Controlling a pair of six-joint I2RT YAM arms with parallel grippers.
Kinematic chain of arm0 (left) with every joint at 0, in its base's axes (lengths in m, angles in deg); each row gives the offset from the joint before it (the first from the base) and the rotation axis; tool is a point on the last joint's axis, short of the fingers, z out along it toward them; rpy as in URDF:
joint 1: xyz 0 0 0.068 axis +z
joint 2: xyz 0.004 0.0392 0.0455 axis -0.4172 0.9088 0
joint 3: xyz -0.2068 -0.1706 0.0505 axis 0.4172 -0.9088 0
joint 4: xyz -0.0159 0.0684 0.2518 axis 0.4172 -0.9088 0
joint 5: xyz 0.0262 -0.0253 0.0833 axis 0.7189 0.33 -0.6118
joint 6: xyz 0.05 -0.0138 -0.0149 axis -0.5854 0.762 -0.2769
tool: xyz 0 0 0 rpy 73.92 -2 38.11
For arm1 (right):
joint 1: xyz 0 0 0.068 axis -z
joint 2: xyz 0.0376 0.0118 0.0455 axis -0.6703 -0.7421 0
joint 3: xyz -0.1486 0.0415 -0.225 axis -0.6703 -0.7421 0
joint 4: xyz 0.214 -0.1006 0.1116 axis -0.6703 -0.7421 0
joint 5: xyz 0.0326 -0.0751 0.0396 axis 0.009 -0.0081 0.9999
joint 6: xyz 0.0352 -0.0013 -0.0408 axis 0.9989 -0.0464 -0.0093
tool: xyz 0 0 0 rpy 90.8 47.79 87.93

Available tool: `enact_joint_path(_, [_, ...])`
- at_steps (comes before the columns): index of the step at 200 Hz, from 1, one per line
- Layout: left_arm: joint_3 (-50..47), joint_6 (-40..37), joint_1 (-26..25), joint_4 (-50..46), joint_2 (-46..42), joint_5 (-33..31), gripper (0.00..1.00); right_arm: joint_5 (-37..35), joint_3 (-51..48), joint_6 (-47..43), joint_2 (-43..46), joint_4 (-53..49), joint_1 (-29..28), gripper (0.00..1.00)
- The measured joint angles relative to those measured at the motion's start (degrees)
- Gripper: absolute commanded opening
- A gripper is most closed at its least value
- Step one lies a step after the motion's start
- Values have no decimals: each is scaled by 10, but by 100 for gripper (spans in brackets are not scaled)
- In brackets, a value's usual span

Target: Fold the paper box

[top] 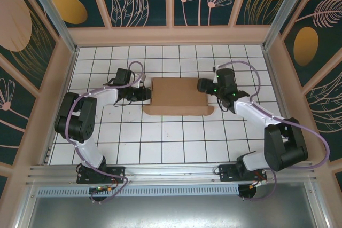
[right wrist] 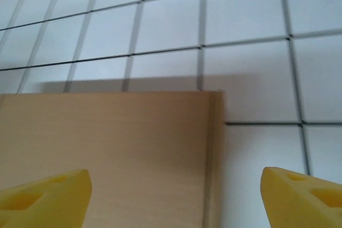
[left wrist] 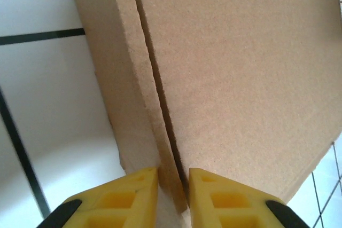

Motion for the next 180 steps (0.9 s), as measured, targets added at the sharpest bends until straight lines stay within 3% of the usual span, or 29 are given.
enact_joint_path(58, [-22, 28, 36, 50, 19, 83, 16, 155, -54, 89, -58, 45, 101, 89])
enact_joint_path(120, [-27, 41, 59, 80, 39, 135, 13, 277, -66, 119, -99, 91, 120, 90])
enact_joint_path(180, [-31, 52, 65, 92, 42, 139, 13, 328, -109, 154, -96, 115, 120, 89])
